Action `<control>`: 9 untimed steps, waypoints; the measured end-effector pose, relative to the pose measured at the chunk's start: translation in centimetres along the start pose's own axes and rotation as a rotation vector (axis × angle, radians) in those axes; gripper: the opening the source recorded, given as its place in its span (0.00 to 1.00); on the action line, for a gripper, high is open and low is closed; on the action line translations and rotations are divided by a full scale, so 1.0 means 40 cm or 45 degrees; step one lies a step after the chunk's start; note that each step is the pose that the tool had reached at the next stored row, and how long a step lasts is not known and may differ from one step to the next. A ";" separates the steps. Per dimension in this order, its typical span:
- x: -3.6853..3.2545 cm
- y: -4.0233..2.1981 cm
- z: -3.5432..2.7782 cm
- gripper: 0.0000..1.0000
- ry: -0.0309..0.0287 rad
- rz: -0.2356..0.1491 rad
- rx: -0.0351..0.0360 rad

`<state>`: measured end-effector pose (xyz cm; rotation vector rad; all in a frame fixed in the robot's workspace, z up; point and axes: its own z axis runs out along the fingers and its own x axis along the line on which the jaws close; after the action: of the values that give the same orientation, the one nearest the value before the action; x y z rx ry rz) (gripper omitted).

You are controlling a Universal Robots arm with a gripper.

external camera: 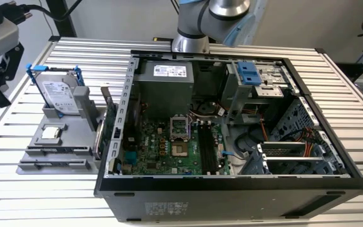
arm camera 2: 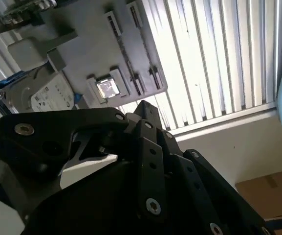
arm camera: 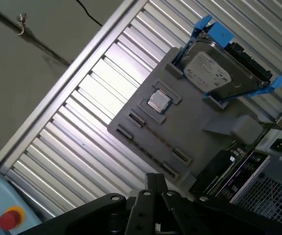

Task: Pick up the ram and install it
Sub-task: 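Pick up the ram and move it above insertion slot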

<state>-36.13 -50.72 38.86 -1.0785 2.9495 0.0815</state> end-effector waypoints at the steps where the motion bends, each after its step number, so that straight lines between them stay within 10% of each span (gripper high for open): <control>1: 0.000 0.000 0.000 0.00 0.0009 -0.018 -0.0003; 9: -0.001 -0.001 0.000 0.00 0.0088 -0.179 -0.0031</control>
<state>-36.08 -50.72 38.86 -1.2853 2.8695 0.0813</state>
